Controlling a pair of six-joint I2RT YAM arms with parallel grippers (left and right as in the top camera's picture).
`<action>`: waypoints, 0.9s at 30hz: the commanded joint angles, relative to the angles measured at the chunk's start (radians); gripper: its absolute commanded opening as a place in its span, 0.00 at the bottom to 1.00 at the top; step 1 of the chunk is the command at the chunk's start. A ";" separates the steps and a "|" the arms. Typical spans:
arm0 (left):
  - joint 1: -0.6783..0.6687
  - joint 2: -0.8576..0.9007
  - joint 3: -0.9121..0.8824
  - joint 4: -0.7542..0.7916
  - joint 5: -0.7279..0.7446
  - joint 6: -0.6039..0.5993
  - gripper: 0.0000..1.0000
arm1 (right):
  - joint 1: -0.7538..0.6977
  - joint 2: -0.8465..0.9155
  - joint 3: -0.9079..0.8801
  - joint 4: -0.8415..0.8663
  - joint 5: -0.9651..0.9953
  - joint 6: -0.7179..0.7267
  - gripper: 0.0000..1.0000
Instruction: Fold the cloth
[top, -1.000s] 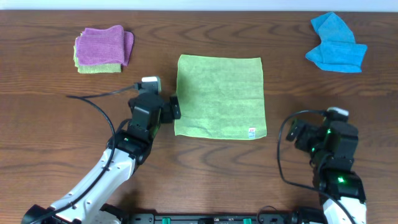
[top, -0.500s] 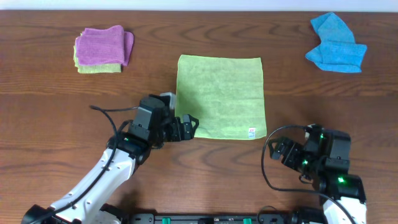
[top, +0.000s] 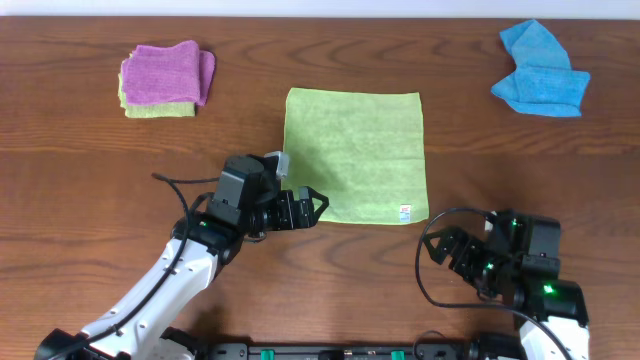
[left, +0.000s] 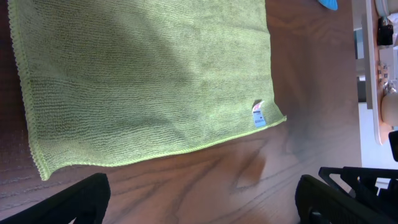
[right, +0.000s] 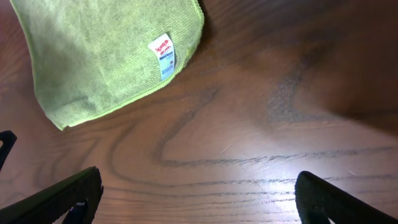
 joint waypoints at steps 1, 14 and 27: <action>0.002 0.003 0.016 -0.002 0.015 -0.006 0.95 | -0.005 -0.004 0.013 -0.005 -0.030 0.010 0.99; 0.002 0.003 0.016 -0.059 -0.061 0.010 0.95 | -0.005 -0.004 0.013 -0.045 -0.026 -0.050 0.99; 0.002 0.003 0.016 -0.092 -0.065 0.214 0.95 | -0.004 0.039 0.013 -0.022 0.212 -0.328 0.99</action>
